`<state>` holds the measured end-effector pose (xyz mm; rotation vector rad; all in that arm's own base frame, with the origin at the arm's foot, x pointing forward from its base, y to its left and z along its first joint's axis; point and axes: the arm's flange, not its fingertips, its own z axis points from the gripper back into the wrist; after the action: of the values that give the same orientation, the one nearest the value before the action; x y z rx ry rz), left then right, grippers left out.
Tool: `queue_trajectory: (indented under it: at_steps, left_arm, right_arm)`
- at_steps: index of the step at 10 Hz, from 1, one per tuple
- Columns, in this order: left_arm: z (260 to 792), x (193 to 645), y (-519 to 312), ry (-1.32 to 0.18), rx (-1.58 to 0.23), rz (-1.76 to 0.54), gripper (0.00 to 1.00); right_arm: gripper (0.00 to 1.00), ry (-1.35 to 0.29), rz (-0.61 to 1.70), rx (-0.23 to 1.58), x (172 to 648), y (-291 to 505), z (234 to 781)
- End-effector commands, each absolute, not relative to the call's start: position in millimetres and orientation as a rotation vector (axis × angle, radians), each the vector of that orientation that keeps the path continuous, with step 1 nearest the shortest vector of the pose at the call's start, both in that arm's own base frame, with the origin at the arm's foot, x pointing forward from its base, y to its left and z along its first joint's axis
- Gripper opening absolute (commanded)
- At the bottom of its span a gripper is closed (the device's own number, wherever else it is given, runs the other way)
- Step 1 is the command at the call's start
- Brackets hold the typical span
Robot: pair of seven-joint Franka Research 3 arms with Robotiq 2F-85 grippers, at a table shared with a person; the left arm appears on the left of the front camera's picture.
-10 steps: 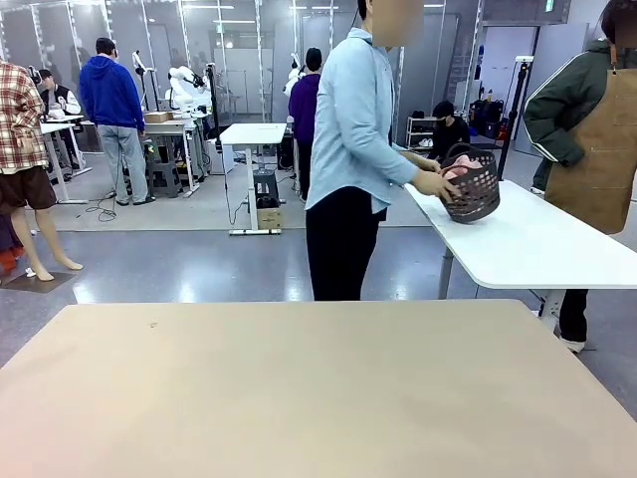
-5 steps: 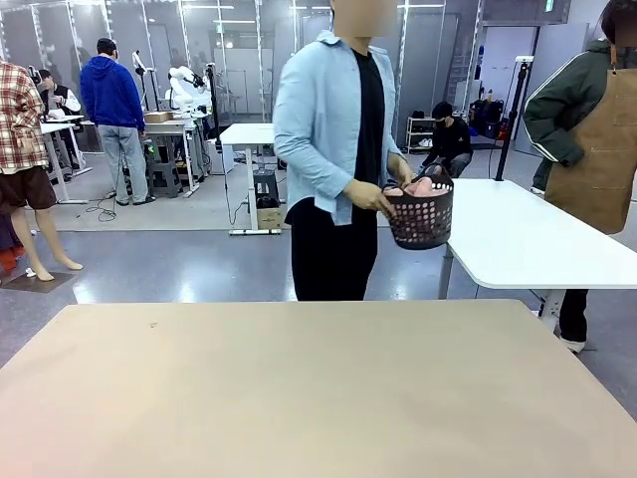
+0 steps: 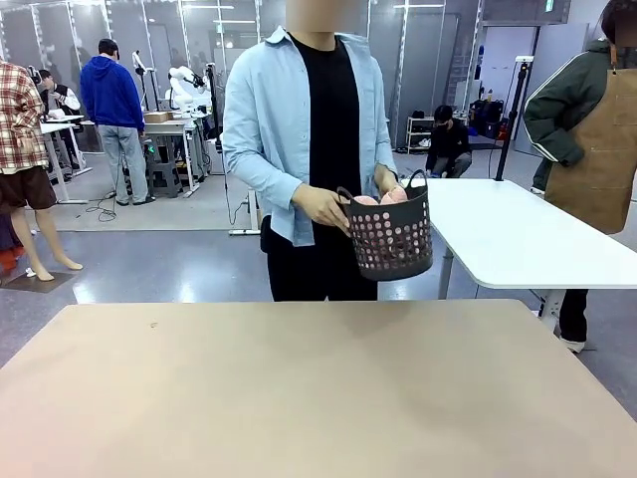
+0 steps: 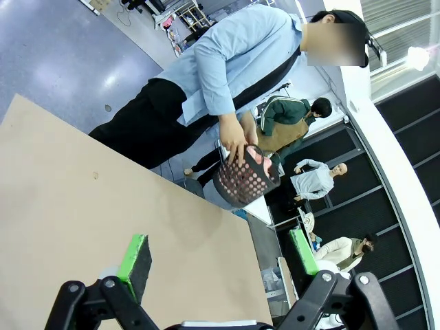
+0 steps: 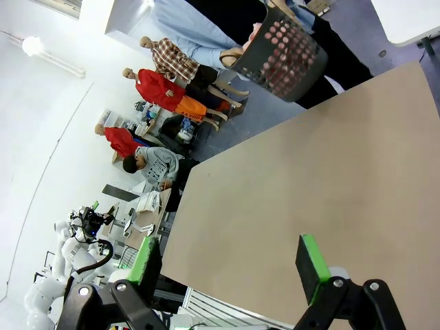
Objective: Fold the towel.
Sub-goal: Grab the top end of the 100 cm Hotel Towel extended by the human.
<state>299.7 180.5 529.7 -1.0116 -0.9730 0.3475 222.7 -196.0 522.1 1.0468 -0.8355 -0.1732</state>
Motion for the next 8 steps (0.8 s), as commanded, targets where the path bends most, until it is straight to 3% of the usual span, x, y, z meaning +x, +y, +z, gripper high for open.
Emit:
queue_trajectory:
  at_steps: [1, 8]
  left_arm:
    - [531.2, 301.3, 180.4, -0.964, -1.028, 0.358, 1.0]
    - [531.2, 301.3, 180.4, -0.964, -1.028, 0.358, 1.0]
  right_arm:
    - [1.0, -0.857, -0.155, 1.048, 225.0, -197.8, 523.4]
    - [1.0, -0.857, -0.155, 1.048, 225.0, -197.8, 523.4]
